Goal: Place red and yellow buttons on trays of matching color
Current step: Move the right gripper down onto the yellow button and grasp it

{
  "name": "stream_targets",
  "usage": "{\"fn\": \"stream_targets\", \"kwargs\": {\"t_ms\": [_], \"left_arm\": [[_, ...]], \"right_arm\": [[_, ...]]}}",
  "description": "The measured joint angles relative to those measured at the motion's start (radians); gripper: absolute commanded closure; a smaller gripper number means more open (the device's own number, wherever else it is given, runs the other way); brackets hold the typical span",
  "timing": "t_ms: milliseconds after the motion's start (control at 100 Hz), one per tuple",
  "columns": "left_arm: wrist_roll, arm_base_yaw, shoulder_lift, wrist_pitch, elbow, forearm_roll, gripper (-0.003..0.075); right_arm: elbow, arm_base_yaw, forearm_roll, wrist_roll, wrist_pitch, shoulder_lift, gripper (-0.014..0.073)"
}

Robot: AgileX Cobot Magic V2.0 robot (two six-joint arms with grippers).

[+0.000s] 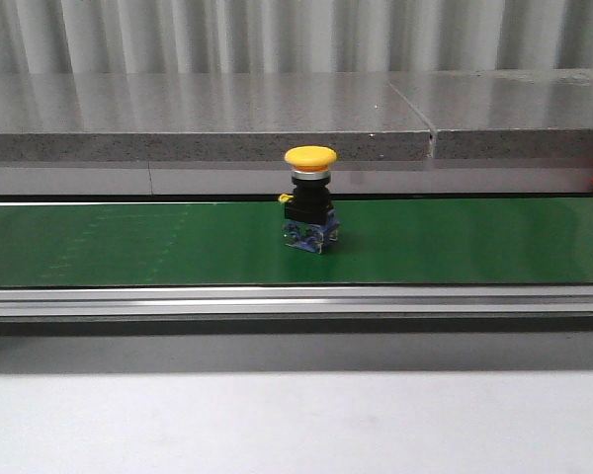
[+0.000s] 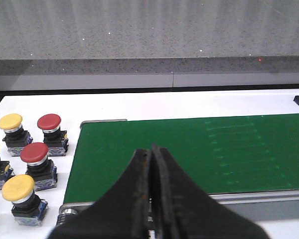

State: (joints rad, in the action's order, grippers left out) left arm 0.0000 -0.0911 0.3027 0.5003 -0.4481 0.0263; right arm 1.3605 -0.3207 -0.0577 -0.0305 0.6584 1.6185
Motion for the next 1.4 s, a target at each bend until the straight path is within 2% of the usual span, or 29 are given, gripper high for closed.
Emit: {"fn": "stream_targets", "kwargs": {"t_ms": [330,530,740,870,1140,1400], "left_arm": [[0.000,0.000,0.000,0.000,0.000,0.000,0.0741],[0.000,0.000,0.000,0.000,0.000,0.000,0.0741],[0.000,0.000,0.000,0.000,0.000,0.000,0.0741],[0.000,0.000,0.000,0.000,0.000,0.000,0.0741],[0.000,0.000,0.000,0.000,0.000,0.000,0.0741],[0.000,0.000,0.000,0.000,0.000,0.000,0.0741]], "right_arm": [[-0.215,0.230,-0.004,-0.023,0.084,-0.221,-0.0052],[-0.292,0.369,-0.004,-0.078,0.117,-0.239,-0.0052],[-0.297,0.493,-0.004,-0.137,0.117,-0.232,-0.0052],[-0.297,0.547,-0.029,-0.180,0.110,-0.199,-0.0052],[-0.297,0.619,-0.176,-0.291,0.032,-0.114,-0.0052],[-0.293,0.635,-0.191,-0.307,-0.045,-0.058,-0.0052]]}}
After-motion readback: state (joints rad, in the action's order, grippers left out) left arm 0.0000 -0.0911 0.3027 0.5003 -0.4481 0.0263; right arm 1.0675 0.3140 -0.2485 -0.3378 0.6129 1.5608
